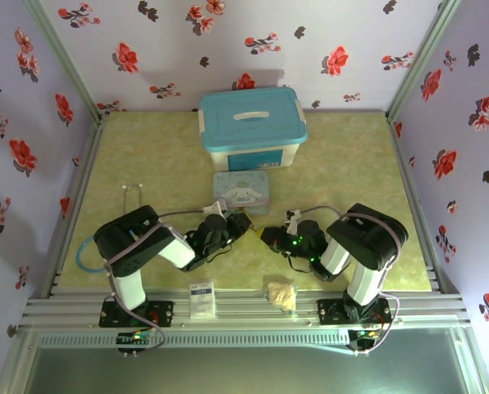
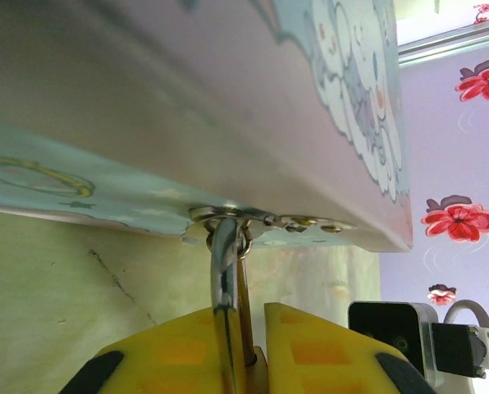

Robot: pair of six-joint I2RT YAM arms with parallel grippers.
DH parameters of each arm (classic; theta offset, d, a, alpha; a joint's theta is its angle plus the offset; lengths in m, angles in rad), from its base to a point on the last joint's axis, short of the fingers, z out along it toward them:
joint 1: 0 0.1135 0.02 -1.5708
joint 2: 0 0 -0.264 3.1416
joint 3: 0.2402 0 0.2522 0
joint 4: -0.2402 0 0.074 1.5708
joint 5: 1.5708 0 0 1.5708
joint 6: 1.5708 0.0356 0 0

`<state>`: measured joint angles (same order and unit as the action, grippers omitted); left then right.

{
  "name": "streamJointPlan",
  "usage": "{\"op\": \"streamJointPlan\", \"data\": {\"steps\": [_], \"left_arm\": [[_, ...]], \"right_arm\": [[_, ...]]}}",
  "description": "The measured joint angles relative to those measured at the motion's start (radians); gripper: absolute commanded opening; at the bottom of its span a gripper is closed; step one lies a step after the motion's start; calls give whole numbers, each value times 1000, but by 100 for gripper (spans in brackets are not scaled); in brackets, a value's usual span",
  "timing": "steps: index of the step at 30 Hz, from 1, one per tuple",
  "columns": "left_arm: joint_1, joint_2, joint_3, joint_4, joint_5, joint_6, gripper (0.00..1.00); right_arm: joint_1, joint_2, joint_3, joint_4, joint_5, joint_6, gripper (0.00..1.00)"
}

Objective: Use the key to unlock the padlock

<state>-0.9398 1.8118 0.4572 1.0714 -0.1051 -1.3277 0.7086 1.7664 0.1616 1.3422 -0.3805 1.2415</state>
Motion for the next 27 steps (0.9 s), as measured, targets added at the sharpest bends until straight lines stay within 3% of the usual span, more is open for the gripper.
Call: {"op": "streamJointPlan", "data": {"steps": [27], "left_arm": [[0, 0, 0, 31, -40, -28, 0]], "right_arm": [[-2, 12, 33, 0, -4, 1, 0]]}}
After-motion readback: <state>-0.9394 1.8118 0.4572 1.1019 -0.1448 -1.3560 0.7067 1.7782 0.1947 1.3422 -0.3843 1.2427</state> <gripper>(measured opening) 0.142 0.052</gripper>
